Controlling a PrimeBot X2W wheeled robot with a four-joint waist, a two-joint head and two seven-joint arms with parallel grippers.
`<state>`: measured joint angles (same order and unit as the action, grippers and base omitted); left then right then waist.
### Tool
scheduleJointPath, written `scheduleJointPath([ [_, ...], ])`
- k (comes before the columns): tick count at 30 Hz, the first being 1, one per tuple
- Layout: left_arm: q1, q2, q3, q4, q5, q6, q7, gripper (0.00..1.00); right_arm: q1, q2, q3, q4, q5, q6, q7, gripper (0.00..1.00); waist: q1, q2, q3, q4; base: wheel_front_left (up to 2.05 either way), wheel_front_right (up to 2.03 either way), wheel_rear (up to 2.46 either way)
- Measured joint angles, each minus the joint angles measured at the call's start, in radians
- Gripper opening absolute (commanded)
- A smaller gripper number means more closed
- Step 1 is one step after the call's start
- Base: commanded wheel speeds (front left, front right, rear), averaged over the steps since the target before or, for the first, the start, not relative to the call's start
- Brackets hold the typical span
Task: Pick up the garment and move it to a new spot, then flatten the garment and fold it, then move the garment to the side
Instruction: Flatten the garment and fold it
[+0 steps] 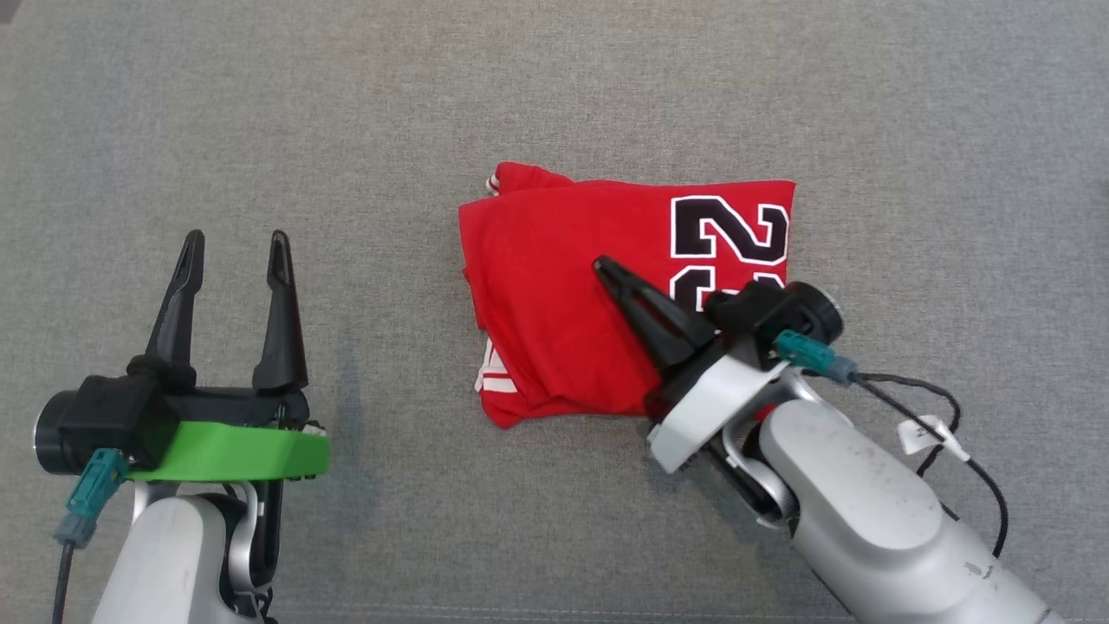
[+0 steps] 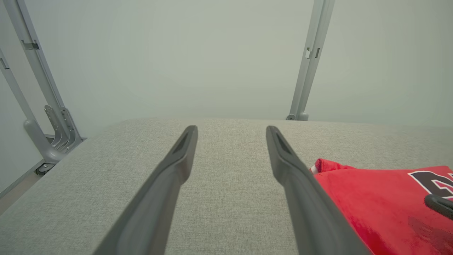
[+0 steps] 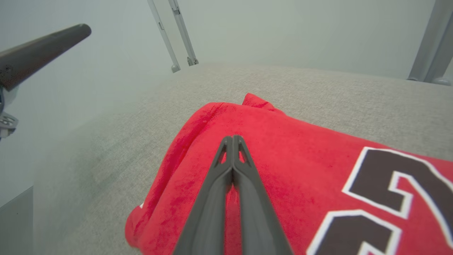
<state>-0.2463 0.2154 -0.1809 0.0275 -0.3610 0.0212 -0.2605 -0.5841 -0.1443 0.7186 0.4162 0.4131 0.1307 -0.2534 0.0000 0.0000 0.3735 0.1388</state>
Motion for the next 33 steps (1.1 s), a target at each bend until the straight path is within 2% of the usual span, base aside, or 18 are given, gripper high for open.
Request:
scheduleJointPath([
  [3, 0.005, 0.003, 0.012, -0.005, 0.002, 0.006, -0.001, 1.00, 0.025, -0.010, -0.120, -0.045, -0.018, 0.000, -0.005, 0.00, 0.0000, 0.0000, -0.011, -0.011, 0.00, 0.00, 0.00],
  [4, 0.010, 0.004, 0.017, -0.006, 0.002, 0.006, -0.001, 1.00, 0.042, -0.013, -0.168, -0.059, -0.027, 0.000, -0.005, 0.09, 0.0000, 0.0000, -0.015, -0.015, 0.00, 0.00, 0.00],
  [5, 0.014, 0.006, 0.020, -0.007, 0.002, 0.007, -0.001, 1.00, 0.059, -0.017, -0.213, -0.075, -0.040, 0.000, -0.006, 0.29, 0.0000, 0.0000, -0.020, -0.020, 0.00, 0.00, 0.00],
  [6, 0.017, 0.008, 0.024, -0.010, 0.002, 0.007, -0.001, 1.00, 0.076, -0.021, -0.262, -0.088, -0.051, 0.000, -0.008, 0.58, 0.0000, 0.0000, -0.024, -0.024, 0.00, 0.00, 0.00],
  [7, 0.019, 0.010, 0.027, -0.013, 0.002, 0.010, -0.001, 1.00, 0.093, -0.025, -0.312, -0.101, -0.061, 0.000, -0.008, 0.94, 0.0000, 0.0000, -0.029, -0.028, 0.00, 0.00, 0.00],
  [8, 0.022, 0.011, 0.030, -0.016, 0.002, 0.011, -0.001, 1.00, 0.110, -0.027, -0.359, -0.113, -0.072, 0.000, -0.008, 1.00, 0.0000, 0.0000, -0.034, -0.032, 0.00, 0.00, 0.00],
  [11, 0.035, 0.015, 0.037, -0.024, 0.003, 0.015, -0.001, 1.00, 0.176, -0.029, -0.515, -0.158, -0.116, 0.000, -0.008, 1.00, 0.0000, 0.0000, -0.055, -0.048, 0.00, 0.00, 0.00],
  [17, 0.063, 0.034, 0.045, -0.038, 0.009, 0.016, -0.001, 1.00, 0.260, -0.022, -0.644, -0.220, -0.155, 0.000, 0.004, 1.00, 0.0000, 0.0000, -0.092, -0.068, 0.00, 0.00, 0.00],
  [33, 0.188, 0.074, 0.047, -0.081, 0.009, 0.037, 0.047, 1.00, 0.443, -0.008, -0.702, -0.343, -0.169, 0.000, 0.074, 1.00, 0.0000, 0.0000, -0.227, -0.110, 0.00, 0.00, 0.00],
])
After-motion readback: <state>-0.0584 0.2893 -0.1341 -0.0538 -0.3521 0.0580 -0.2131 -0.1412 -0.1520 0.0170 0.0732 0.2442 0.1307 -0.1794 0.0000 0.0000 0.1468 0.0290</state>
